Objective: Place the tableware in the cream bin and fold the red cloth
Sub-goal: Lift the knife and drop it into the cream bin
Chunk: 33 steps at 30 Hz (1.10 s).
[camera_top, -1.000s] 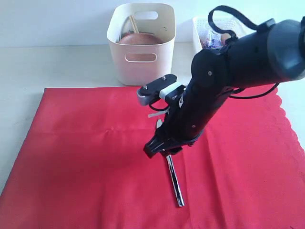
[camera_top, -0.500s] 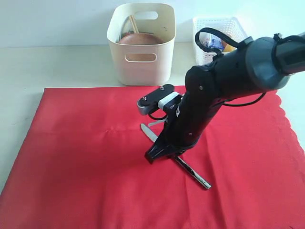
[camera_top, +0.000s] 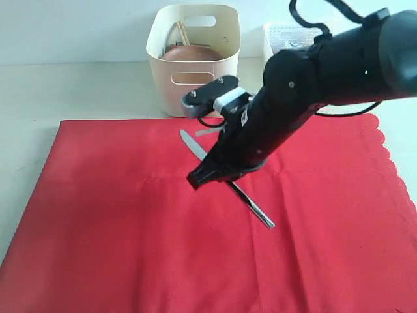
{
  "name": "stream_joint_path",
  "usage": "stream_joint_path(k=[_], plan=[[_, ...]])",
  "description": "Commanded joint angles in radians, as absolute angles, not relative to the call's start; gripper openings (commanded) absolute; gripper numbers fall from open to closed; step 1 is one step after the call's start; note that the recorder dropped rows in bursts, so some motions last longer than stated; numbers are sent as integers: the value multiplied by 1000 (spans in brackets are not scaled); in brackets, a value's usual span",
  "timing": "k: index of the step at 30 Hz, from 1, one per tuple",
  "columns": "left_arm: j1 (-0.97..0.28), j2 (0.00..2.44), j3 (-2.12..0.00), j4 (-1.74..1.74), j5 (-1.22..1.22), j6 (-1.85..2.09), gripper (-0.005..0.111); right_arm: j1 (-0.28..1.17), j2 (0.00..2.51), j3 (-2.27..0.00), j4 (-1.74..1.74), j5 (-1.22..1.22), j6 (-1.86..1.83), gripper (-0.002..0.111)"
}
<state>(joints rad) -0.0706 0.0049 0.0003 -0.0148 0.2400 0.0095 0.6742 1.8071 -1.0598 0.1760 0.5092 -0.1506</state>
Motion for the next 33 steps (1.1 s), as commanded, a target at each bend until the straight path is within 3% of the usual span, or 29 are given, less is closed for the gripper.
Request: stream_joint_path(k=[1, 19, 33], plan=[[-69, 0, 0, -14, 238, 11, 1, 666, 1769, -1143, 170, 487, -149, 0], [-69, 0, 0, -14, 238, 11, 1, 455, 1867, -1534, 183, 242, -147, 0], [-69, 0, 0, -14, 238, 11, 1, 442, 2129, -1752, 183, -45, -147, 0]])
